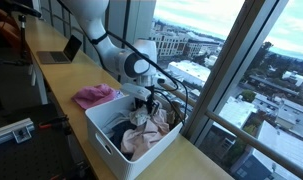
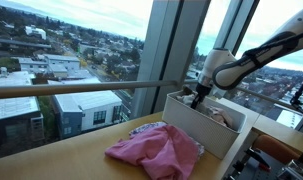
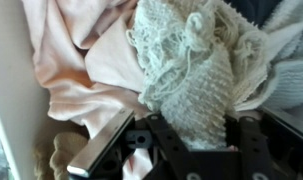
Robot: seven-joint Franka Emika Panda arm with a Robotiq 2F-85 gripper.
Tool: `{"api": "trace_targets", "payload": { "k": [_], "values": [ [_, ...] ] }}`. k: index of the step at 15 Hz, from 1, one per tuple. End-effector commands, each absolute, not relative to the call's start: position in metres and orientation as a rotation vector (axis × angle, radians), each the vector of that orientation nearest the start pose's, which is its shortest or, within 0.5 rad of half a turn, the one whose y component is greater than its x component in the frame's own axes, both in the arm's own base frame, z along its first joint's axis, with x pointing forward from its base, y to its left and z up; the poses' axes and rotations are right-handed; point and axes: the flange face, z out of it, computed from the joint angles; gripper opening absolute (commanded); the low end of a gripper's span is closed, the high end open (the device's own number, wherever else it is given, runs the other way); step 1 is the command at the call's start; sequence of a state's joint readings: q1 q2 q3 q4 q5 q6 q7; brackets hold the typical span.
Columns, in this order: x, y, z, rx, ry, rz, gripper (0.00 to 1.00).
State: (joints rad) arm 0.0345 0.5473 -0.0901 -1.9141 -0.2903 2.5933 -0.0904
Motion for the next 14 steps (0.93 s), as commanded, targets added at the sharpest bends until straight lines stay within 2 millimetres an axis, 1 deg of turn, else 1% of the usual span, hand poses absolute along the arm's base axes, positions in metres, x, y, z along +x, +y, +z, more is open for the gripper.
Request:
{"api": "trace_targets", "payload": {
  "k": [1,5,8,11,14],
  "values": [
    [0.615,-0.010,0.293,-3.317,-0.467,-0.318,0.05],
    [0.602,0.006,0.374,-3.294,-0.477,-0.466,0.05],
    [0.592,0.031,0.433,-3.279,-0.506,-0.562,0.05],
    [0.580,0.079,0.488,-3.258,-0.573,-0.640,0.05],
    [0.564,0.136,0.533,-3.234,-0.646,-0.703,0.05]
  ]
}}
